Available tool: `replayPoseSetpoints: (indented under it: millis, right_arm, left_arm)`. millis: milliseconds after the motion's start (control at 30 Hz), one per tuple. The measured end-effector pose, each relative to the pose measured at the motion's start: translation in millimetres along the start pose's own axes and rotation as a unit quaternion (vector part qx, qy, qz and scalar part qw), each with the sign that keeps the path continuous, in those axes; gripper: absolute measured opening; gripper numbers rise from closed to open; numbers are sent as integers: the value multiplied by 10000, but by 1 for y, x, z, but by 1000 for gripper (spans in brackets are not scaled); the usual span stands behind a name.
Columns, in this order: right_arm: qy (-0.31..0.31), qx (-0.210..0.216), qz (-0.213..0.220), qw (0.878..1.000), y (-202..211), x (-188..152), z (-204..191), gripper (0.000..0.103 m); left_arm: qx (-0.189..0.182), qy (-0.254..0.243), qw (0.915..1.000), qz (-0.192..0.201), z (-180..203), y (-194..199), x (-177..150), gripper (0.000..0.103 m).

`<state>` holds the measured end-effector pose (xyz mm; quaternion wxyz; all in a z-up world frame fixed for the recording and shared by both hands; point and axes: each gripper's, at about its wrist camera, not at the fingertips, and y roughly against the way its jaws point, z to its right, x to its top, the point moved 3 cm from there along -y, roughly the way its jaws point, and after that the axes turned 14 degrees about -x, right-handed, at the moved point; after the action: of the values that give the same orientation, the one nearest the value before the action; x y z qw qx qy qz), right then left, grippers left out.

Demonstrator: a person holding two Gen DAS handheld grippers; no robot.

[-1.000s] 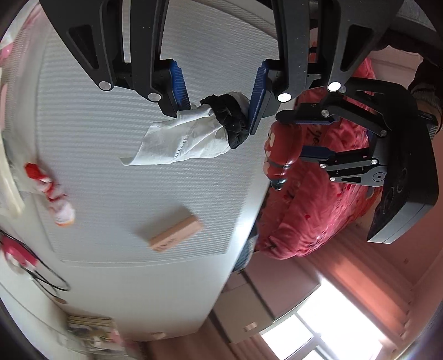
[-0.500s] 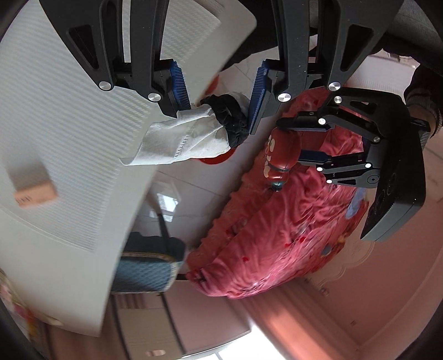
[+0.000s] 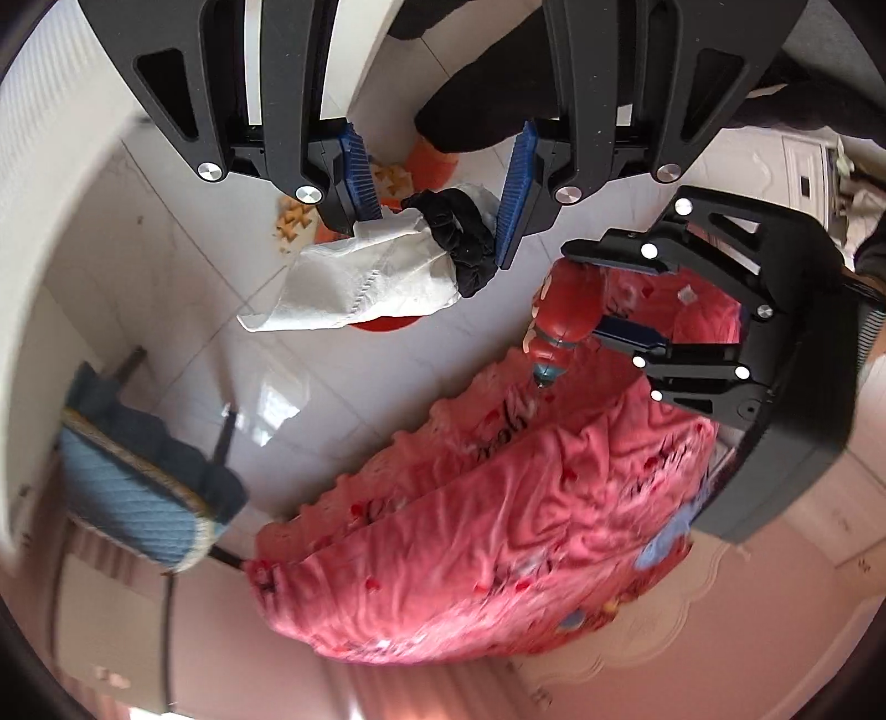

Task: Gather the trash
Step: 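Carry red toy and white cloth over the orange bin and release both, then move both open tools back toward the desk mat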

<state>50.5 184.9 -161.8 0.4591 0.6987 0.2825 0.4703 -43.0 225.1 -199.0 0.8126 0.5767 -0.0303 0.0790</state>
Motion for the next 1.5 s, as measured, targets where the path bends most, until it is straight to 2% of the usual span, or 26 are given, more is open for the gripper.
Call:
replayPoseSetpoints:
  millis: [200, 500, 733, 833, 933, 967, 1000, 1033, 1100, 1300, 1500]
  right_arm:
    - [507, -73, -381, 9980, -76, 19, -38, 41]
    - [1483, -355, -604, 9865, -167, 8, -44, 41]
    - [1541, -448, -823, 9836, -225, 8, -46, 43]
    - [1507, -471, -937, 9830, -245, 6, -46, 43]
    - [1463, -489, -993, 9830, -251, 6, -43, 46]
    - [1415, -481, -1017, 9835, -254, 6, -41, 48]
    - [1358, -475, -1029, 9842, -256, 5, -40, 54]
    - [1307, -453, -1033, 9850, -257, 5, -38, 59]
    - [1303, -438, -1036, 9851, -262, 3, -36, 61]
    - [1250, -454, -994, 9861, -256, 4, -28, 61]
    - [1206, -503, -926, 9871, -240, 7, -27, 61]
  left_arm:
    - [-228, 144, 9995, -175, -48, -31, -3, 45]
    - [-564, 422, 9964, -464, -107, -86, -2, 45]
    - [-863, 586, 9925, -640, -130, -122, 0, 47]
    - [-906, 510, 9919, -728, -133, -132, 3, 52]
    - [-860, 446, 9921, -803, -135, -138, 4, 62]
    - [-847, 454, 9920, -813, -136, -138, 5, 68]
    - [-829, 456, 9923, -801, -136, -139, 6, 70]
    - [-845, 453, 9920, -818, -137, -139, 7, 70]
    - [-836, 433, 9917, -878, -137, -141, 7, 70]
    - [-797, 407, 9914, -960, -134, -140, 9, 70]
    - [-609, 238, 9924, -1039, -125, -130, 9, 70]
